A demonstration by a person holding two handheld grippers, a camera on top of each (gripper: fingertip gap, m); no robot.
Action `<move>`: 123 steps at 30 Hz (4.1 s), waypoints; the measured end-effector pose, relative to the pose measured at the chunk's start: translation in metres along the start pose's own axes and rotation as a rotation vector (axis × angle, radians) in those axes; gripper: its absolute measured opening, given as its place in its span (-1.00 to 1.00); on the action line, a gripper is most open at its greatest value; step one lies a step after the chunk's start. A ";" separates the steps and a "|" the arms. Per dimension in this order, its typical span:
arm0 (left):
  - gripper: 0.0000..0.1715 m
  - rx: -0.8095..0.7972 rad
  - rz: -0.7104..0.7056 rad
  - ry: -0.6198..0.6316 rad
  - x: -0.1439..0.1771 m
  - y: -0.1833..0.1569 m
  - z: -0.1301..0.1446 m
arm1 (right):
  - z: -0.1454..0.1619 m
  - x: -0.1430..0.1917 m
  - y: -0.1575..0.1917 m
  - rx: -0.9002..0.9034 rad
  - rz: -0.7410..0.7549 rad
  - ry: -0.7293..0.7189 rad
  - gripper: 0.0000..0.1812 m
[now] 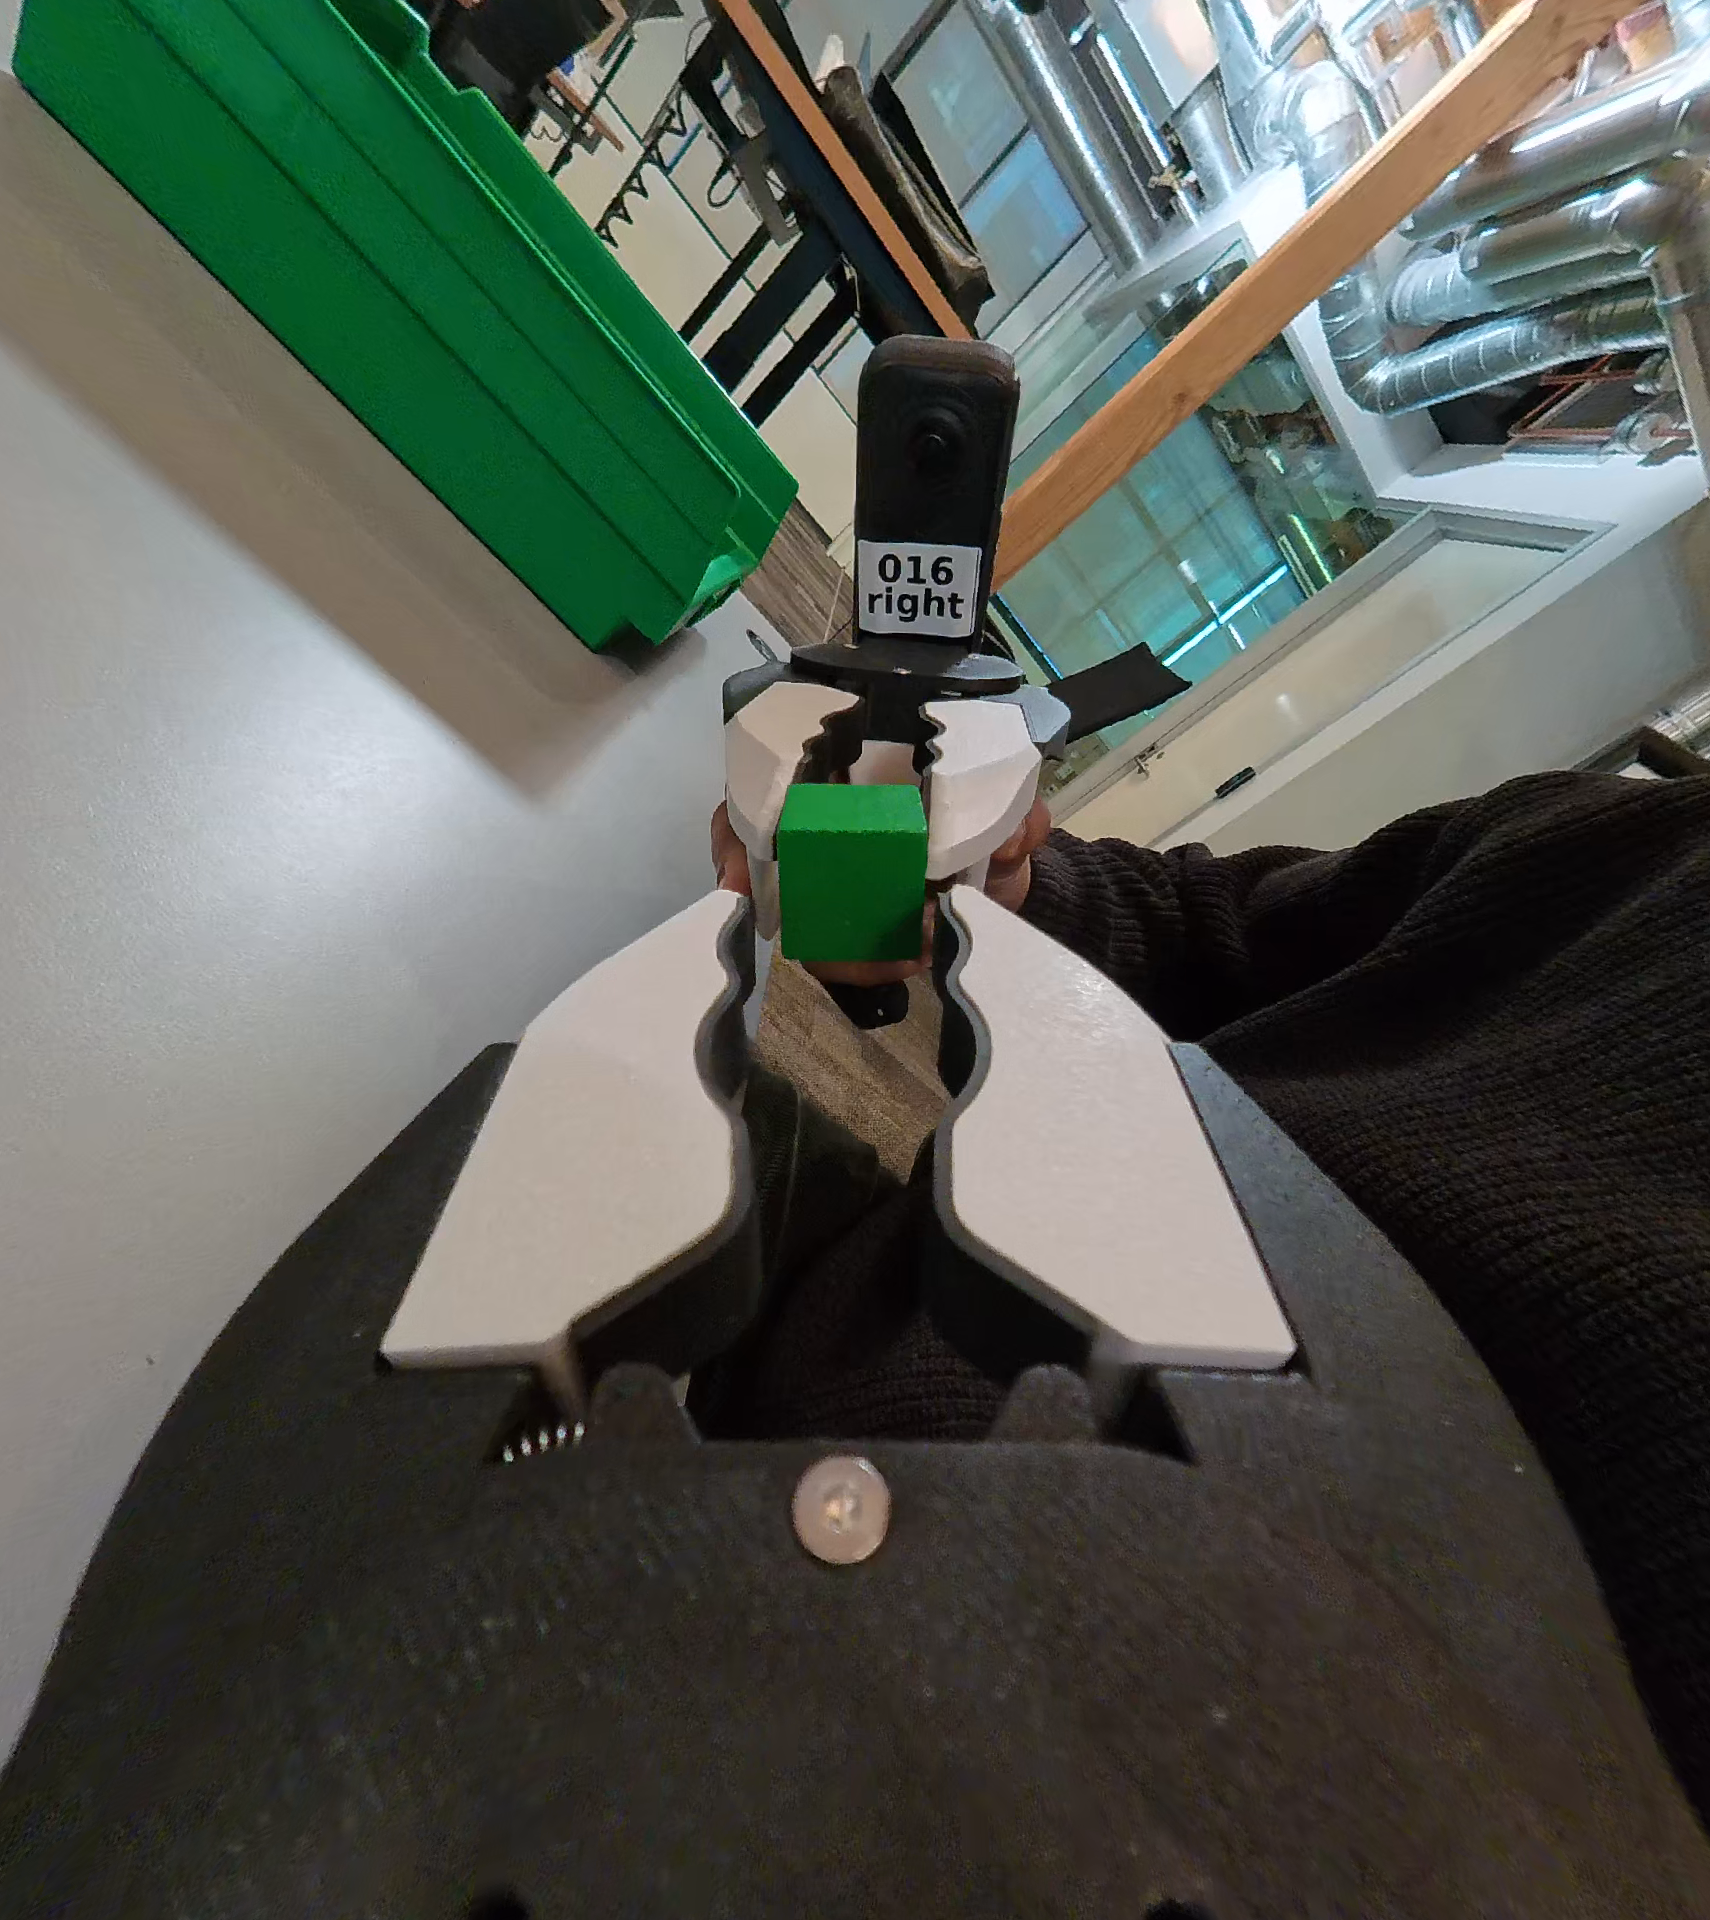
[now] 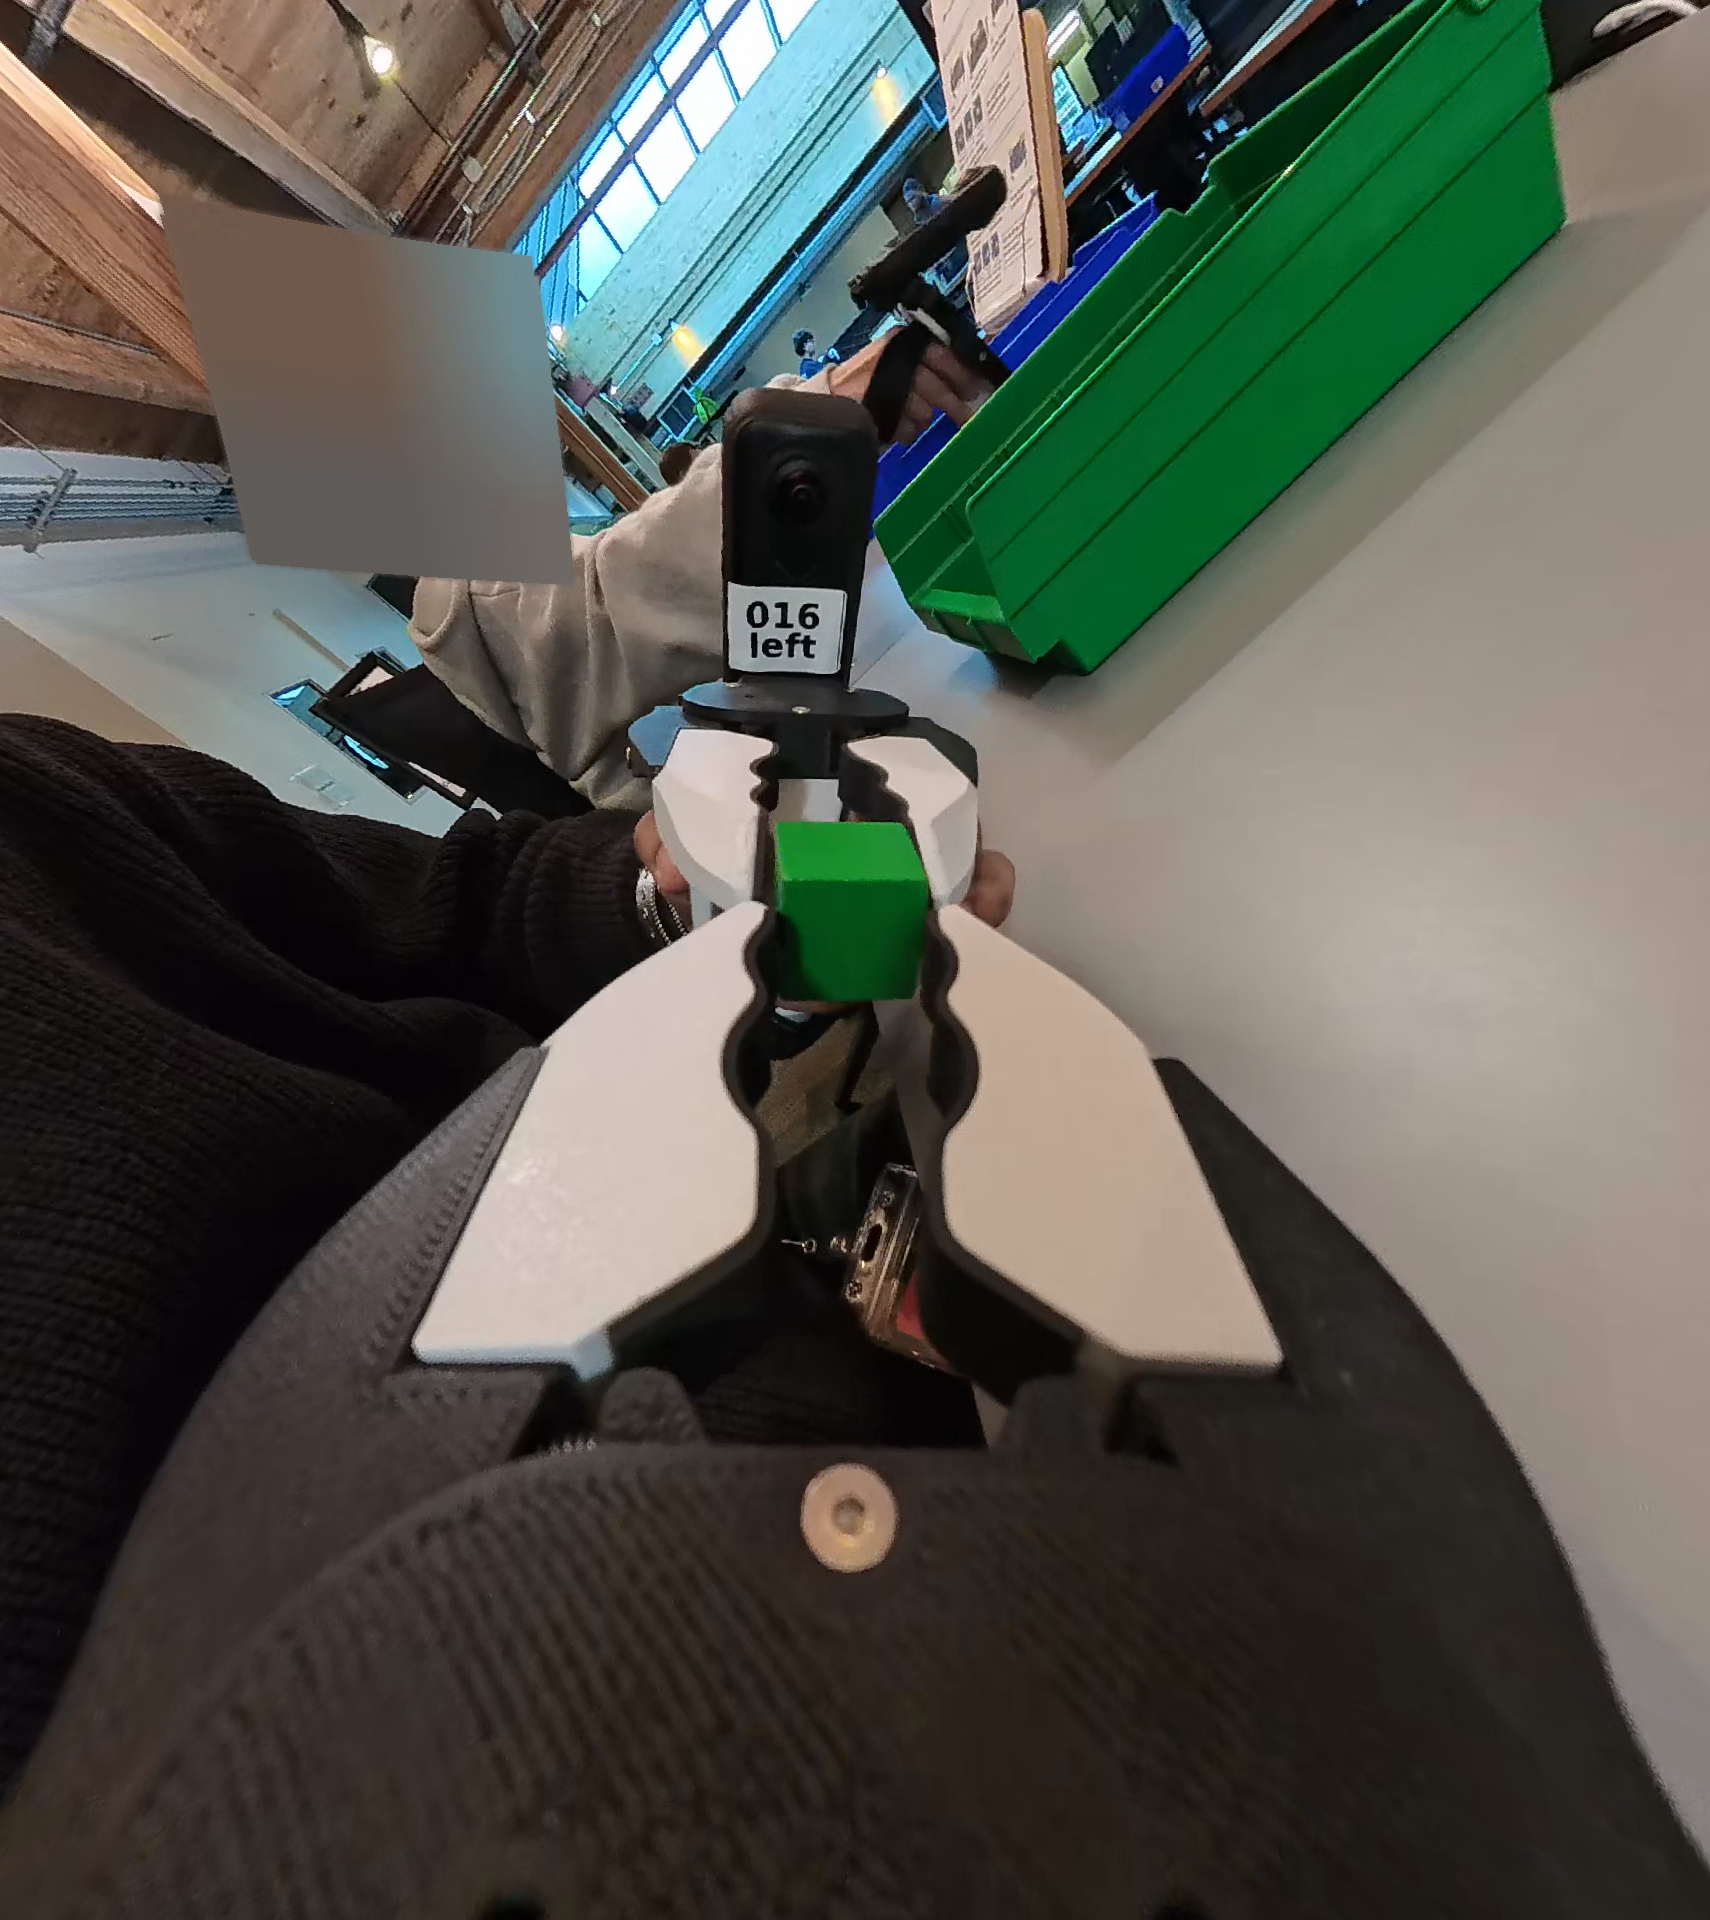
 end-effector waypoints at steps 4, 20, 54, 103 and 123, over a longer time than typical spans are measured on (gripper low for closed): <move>-0.61 0.001 0.002 0.002 0.000 0.000 0.001 | -0.001 0.000 0.001 -0.003 -0.004 -0.005 -0.71; -0.59 0.052 -0.012 0.015 -0.003 0.011 0.002 | -0.118 0.138 -0.002 0.542 0.523 0.070 -0.71; -0.62 0.164 -0.228 0.027 -0.004 0.036 0.018 | -0.096 0.322 -0.150 0.384 0.590 1.478 -0.70; -0.80 0.240 -0.168 -0.069 0.003 0.043 0.017 | -0.095 0.316 -0.149 0.369 0.586 1.557 -0.68; -0.73 0.044 -0.217 -0.146 0.021 0.029 -0.013 | -0.152 0.156 0.037 0.676 0.330 0.369 -0.57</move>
Point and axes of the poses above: each gripper's, where its closed fingertips meet, x back along the fingers, z out of its underside, y = z × x across the jaws, the point moved 1 cm from there along x, back along the fingers, and after that the axes turned 15 degrees about -z, right-handed, at the moved point
